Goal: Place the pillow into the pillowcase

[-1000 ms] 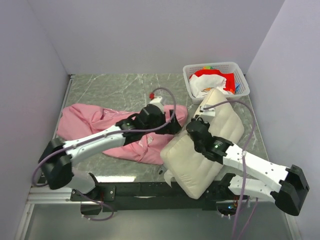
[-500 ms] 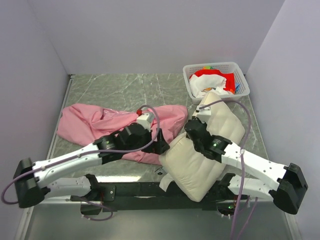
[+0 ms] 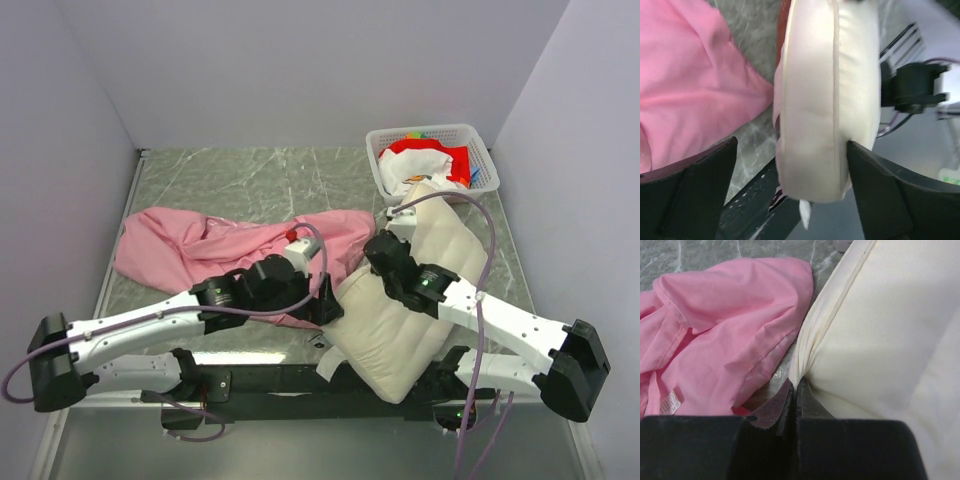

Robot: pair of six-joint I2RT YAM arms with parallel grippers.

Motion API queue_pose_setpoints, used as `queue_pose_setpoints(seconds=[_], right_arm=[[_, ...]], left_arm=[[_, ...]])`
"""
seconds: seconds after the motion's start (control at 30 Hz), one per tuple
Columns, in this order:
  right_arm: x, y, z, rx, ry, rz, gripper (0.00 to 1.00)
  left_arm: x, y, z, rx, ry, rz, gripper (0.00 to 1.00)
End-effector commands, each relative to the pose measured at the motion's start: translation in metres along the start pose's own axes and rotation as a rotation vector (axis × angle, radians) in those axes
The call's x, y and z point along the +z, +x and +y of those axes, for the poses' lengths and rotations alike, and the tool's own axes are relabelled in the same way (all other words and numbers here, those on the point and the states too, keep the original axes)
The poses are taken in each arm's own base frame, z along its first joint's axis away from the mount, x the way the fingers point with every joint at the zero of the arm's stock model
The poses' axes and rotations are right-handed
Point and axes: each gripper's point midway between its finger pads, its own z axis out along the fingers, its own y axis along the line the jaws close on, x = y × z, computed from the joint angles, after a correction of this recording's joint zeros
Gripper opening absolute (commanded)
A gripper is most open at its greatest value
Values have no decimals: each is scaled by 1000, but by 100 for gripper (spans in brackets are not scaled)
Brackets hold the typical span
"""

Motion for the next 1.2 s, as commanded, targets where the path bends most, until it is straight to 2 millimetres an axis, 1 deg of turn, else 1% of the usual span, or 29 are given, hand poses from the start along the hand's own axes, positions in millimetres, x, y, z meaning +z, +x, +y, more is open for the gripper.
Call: queue_pose_setpoints(seconds=[0.0,0.03,0.07,0.1,0.13,0.17,0.23,0.27,0.37,0.4,0.47,0.5,0.57,0.6,0.63,0.67,0.7,0.73,0.8,0.83,0.9,0.93,0.97,1.0,1.03,1.07,1.1,1.13,1.17], right_arm=[[-9,-27,-5,34,20,-52,0],[-11,-27,-8,31,26,-50,0],[-12,-26,-9,28,31,-49,0],[-13,-28,-10,31,32,-53,0],[-16,-29,-14,30,35,-53,0],[-18,-30,-15,29,36,-52,0],[-24,-35,-18,33,28,-58,0],[-26,-36,-18,32,25,-58,0],[-33,-40,-21,31,18,-48,0],[-35,-42,-21,35,13,-48,0],[-38,-38,-22,25,7,-24,0],[-39,-35,-24,23,8,-15,0],[-37,-23,-29,9,17,4,0],[-35,-20,-31,2,25,3,0],[-34,-16,-33,-4,34,9,0],[-31,-10,-39,-13,53,20,0],[-29,-7,-40,-16,54,28,0],[-25,-6,-39,-24,55,28,8],[-20,-3,-37,-22,32,48,18],[-18,-4,-34,-17,26,50,33],[-18,-16,-29,-1,15,33,55],[-19,-22,-24,9,-2,20,74],[-20,-31,-19,20,-20,5,83],[-22,-34,-13,17,-52,6,89],[-24,-42,-7,27,-84,-10,99],[-27,-47,1,26,-129,-18,100],[-32,-47,13,3,-203,-5,100],[-36,-53,24,10,-265,-20,100],[-38,-51,31,2,-308,-15,100]], left_arm=[[11,5,-15,76,25,31,83],[12,0,-12,80,-3,15,53],[14,-8,-5,79,-53,-18,34],[16,-17,-3,79,-84,-43,20],[17,-26,3,75,-119,-68,1],[18,-40,18,50,-166,-90,1],[23,-60,30,16,-172,-109,1],[25,-80,41,-19,-165,-141,1],[36,-114,58,-35,-193,-168,1],[46,-128,58,-31,-204,-167,1],[57,-145,59,-21,-198,-159,1],[70,-157,51,-14,-167,-146,1],[85,-164,45,2,-151,-119,1],[98,-170,39,5,-131,-104,1],[105,-169,36,6,-122,-92,1],[117,-162,38,5,-127,-66,1],[122,-162,37,4,-124,-62,1],[127,-158,36,-2,-115,-49,1],[134,-150,43,-11,-127,-36,1],[133,-149,45,-18,-133,-40,6],[125,-152,46,-16,-150,-65,21],[120,-155,45,-12,-153,-82,45],[107,-167,41,-5,-165,-131,52],[99,-168,44,-5,-187,-148,59],[90,-170,44,-12,-199,-159,74],[66,-184,56,-21,-299,-236,78],[56,-179,70,-38,-359,-246,80],[42,-183,86,-86,-418,-286,79],[20,-187,92,-111,-444,-328,77]])
